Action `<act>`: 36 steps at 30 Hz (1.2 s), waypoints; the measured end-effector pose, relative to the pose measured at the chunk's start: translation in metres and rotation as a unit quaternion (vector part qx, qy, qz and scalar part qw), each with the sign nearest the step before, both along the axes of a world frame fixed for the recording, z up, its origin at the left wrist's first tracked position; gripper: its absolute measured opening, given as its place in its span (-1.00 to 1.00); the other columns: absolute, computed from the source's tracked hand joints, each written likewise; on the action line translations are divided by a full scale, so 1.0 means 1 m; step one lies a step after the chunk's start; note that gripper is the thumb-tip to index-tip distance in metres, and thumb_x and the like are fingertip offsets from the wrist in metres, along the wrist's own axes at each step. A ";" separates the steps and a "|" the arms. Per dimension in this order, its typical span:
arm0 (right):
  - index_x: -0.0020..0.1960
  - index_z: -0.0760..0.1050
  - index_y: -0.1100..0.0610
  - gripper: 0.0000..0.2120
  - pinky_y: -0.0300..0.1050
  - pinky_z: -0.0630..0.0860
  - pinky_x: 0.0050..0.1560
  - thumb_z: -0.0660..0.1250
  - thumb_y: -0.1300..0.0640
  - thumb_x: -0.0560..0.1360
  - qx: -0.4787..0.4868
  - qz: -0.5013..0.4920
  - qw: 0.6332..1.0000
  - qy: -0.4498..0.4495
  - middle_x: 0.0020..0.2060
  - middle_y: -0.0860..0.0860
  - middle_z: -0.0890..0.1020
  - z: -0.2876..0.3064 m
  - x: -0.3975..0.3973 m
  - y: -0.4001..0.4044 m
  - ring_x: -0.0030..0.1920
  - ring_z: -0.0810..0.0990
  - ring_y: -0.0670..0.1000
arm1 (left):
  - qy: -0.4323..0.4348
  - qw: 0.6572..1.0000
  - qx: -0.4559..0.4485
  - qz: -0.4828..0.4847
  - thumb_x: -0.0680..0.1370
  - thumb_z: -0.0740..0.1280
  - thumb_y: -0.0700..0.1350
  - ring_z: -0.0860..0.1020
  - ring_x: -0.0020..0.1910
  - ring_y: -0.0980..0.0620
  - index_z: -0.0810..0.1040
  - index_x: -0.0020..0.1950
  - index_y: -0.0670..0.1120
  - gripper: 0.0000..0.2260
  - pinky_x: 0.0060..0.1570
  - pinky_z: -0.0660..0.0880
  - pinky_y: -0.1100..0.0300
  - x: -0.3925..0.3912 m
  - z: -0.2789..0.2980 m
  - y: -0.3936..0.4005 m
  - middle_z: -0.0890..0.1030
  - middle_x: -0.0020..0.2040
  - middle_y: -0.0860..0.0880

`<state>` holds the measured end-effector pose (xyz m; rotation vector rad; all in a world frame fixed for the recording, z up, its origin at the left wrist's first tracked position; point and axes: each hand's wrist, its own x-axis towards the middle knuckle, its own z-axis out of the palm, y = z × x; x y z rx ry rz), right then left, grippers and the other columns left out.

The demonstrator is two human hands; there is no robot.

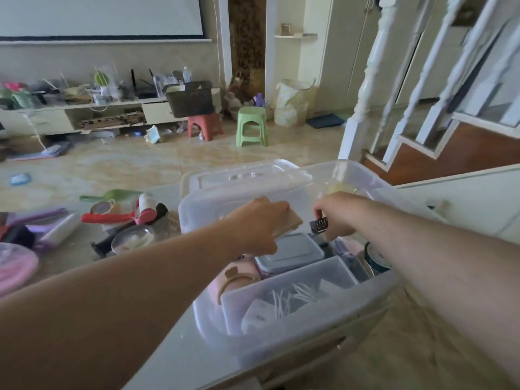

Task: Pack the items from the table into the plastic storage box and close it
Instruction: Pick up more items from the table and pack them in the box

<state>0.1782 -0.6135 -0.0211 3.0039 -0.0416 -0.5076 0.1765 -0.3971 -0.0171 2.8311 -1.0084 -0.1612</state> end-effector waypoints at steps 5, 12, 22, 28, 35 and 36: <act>0.17 0.54 0.01 -0.62 -0.06 0.49 -0.14 0.55 -0.04 0.42 -0.004 -0.006 1.000 -0.005 0.06 0.04 0.63 -0.029 0.032 -0.015 0.01 0.60 0.11 | 0.013 0.999 0.024 0.019 0.43 0.47 -0.12 0.50 0.22 -0.10 0.41 0.43 -0.04 -0.43 0.10 0.46 0.11 0.039 -0.032 -0.015 0.51 0.21 -0.11; 0.21 0.59 -0.02 -0.80 0.01 0.58 0.08 0.28 0.02 0.63 0.038 -0.001 0.997 -0.060 0.14 0.12 0.63 -0.054 0.044 -0.012 0.07 0.60 0.19 | 0.018 0.999 0.036 0.014 0.43 0.49 -0.13 0.48 0.27 -0.14 0.34 0.53 0.02 -0.31 0.16 0.48 0.04 0.052 -0.054 -0.016 0.51 0.24 -0.13; 0.20 0.58 -0.07 -0.77 -0.05 0.53 0.00 0.34 0.05 0.55 0.033 0.037 0.999 -0.023 0.10 0.01 0.57 -0.050 0.042 -0.010 0.04 0.54 0.10 | 0.017 0.986 0.166 0.025 0.47 0.34 -0.27 0.59 0.08 -0.13 0.59 0.21 -0.10 -0.68 0.04 0.60 0.01 0.050 -0.061 -0.015 0.62 0.07 -0.11; 0.19 0.59 -0.07 -0.78 -0.05 0.52 0.02 0.33 0.05 0.56 0.035 0.036 0.998 -0.028 0.14 0.02 0.58 -0.049 0.040 -0.011 0.05 0.54 0.10 | -0.019 0.990 0.126 0.057 0.50 0.28 -0.38 0.56 -0.11 -0.18 0.57 0.08 -0.18 -0.79 -0.23 0.44 0.08 0.043 -0.047 -0.019 0.58 -0.01 -0.18; 0.22 0.58 -0.06 -0.76 -0.07 0.45 -0.03 0.31 0.07 0.57 0.048 0.041 0.998 -0.027 0.16 0.01 0.56 -0.050 0.041 -0.010 0.08 0.53 0.09 | -0.061 0.979 0.152 0.124 0.45 0.29 -0.42 0.44 -0.36 -0.08 0.47 -0.25 -0.12 -0.79 -0.28 0.46 0.08 0.044 -0.045 -0.017 0.46 -0.27 -0.08; 0.21 0.58 -0.07 -0.76 -0.07 0.45 -0.04 0.31 0.06 0.57 0.047 0.040 0.998 -0.028 0.15 0.01 0.55 -0.051 0.042 -0.010 0.07 0.53 0.09 | -0.043 0.979 0.155 0.122 0.46 0.29 -0.40 0.44 -0.36 -0.08 0.46 -0.28 -0.11 -0.78 -0.28 0.46 0.08 0.045 -0.046 -0.015 0.45 -0.29 -0.08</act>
